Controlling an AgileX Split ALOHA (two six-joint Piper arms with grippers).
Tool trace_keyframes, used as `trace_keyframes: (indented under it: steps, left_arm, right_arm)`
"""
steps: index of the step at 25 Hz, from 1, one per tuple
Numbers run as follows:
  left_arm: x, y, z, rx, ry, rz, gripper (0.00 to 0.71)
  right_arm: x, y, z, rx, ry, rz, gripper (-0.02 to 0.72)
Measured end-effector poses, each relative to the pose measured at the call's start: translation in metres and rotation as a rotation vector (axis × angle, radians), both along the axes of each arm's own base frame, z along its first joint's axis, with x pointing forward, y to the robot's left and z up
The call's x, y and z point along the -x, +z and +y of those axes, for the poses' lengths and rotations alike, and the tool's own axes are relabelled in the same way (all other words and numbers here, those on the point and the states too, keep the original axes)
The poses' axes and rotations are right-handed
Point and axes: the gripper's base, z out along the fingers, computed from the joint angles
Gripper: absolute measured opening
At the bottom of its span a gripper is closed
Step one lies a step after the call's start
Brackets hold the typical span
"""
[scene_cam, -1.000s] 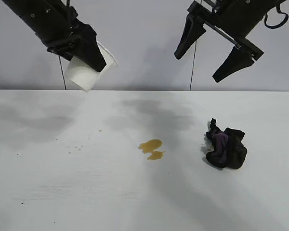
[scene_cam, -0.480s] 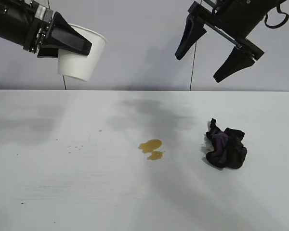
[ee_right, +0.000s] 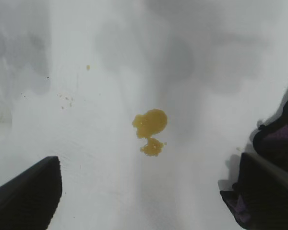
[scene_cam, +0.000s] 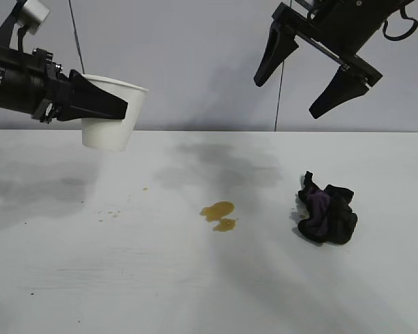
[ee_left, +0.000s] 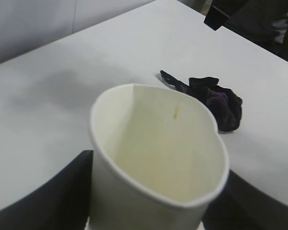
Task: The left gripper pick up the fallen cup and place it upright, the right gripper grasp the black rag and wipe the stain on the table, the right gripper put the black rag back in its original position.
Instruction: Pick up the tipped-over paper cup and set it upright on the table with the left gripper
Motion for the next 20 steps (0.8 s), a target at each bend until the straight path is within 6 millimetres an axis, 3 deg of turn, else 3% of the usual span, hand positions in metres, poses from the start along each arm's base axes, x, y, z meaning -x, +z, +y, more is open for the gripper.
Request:
trace_keyframes:
  steps: [5,13,20]
  left_arm:
    - [0.007,-0.016,0.001,-0.051,-0.032,-0.045,0.424]
    - [0.008,-0.063,-0.002,-0.035,-0.098,0.024,0.424]
    - [0.009,-0.068,-0.003,-0.079,-0.161,-0.084,0.424]
  right_arm:
    - [0.000,0.000,0.000,0.000,0.000,0.000,0.694]
    - [0.001,0.000,0.000,-0.001,0.005,0.009,0.694]
    - [0.002,0.000,0.001,-0.001,0.011,0.017,0.694]
